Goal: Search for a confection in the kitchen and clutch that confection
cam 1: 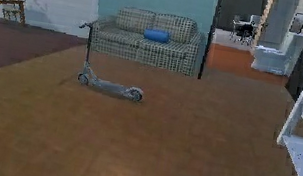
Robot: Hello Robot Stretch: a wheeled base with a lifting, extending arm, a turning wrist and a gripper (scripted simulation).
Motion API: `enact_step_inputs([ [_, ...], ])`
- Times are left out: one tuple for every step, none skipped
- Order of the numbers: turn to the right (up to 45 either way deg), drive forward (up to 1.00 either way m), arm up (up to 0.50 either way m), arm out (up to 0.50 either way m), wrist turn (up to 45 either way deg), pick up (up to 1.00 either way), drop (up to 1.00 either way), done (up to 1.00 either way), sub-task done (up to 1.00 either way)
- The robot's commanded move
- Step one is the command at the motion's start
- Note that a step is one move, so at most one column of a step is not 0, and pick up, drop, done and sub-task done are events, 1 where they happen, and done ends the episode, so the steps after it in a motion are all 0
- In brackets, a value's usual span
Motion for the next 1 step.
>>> enact_step_inputs([
  [0.0,0.70,0.00,0.00,0.0,0.00,0.00,0.00,0.00],
])
